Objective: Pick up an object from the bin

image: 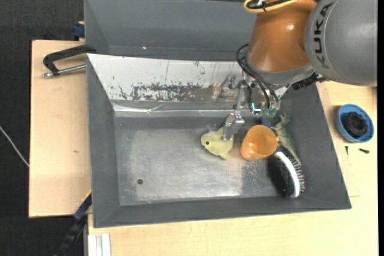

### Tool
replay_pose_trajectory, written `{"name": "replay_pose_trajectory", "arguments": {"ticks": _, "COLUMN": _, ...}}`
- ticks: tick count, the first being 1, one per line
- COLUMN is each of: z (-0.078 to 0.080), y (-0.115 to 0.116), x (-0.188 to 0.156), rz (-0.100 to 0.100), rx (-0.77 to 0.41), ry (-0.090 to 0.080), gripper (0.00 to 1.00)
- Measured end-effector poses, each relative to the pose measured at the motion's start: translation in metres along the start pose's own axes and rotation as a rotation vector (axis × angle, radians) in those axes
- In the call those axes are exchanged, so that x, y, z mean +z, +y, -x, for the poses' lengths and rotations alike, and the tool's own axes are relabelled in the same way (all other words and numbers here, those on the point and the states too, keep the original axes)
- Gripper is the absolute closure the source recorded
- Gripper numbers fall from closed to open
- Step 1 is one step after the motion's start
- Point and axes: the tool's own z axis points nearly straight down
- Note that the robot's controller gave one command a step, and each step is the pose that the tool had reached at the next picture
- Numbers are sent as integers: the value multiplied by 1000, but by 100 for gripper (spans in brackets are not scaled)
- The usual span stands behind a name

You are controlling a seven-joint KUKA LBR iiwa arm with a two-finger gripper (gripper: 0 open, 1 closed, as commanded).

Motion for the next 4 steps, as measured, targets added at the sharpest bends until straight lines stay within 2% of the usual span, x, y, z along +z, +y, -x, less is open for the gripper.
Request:
{"name": "replay_pose_trajectory", "arguments": {"ticks": 1, "z": -2, "y": -2, "x": 87, "rz": 2, "rx": -165, "ry": -6, "gripper": 0}}
{"name": "replay_pose_trajectory", "arguments": {"ticks": 4, "z": 1, "y": 1, "x": 81, "rz": 0, "rx": -165, "ry": -10, "gripper": 0}}
